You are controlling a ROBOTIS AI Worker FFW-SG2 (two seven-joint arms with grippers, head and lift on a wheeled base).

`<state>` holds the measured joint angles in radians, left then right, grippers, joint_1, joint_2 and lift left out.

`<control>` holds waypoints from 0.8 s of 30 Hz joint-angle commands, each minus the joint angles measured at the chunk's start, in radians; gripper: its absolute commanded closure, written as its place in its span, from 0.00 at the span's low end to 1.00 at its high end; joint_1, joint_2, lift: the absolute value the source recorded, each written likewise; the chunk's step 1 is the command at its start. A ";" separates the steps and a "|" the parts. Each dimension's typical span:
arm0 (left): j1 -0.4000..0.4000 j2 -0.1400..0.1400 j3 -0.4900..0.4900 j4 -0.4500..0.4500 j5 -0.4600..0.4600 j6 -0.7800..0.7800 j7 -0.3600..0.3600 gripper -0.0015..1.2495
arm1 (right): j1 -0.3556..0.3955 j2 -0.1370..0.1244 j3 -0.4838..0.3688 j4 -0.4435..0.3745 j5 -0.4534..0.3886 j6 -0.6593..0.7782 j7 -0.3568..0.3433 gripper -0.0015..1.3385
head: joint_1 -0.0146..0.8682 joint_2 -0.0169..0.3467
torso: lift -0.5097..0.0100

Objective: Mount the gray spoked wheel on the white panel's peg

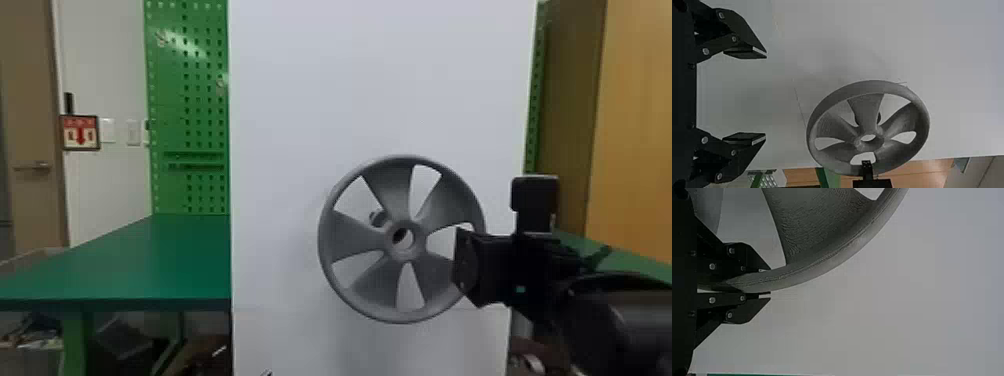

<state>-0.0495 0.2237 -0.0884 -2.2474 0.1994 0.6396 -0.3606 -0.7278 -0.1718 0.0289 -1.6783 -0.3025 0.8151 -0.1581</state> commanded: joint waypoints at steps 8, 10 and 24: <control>0.000 0.000 0.001 0.000 0.000 0.000 0.000 0.40 | 0.001 0.003 0.011 0.000 0.006 -0.028 0.008 0.86 | 0.16 0.03 | 0.20; 0.000 0.000 -0.001 0.000 0.002 0.000 0.000 0.40 | 0.001 0.003 0.008 0.000 0.008 -0.028 0.008 0.86 | 0.16 0.03 | 0.20; -0.001 0.000 -0.001 0.000 0.002 0.000 -0.001 0.40 | -0.010 0.005 0.006 0.037 0.026 -0.073 0.025 0.86 | 0.16 0.03 | 0.20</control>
<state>-0.0505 0.2236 -0.0890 -2.2473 0.2010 0.6396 -0.3606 -0.7348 -0.1692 0.0358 -1.6532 -0.2802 0.7497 -0.1336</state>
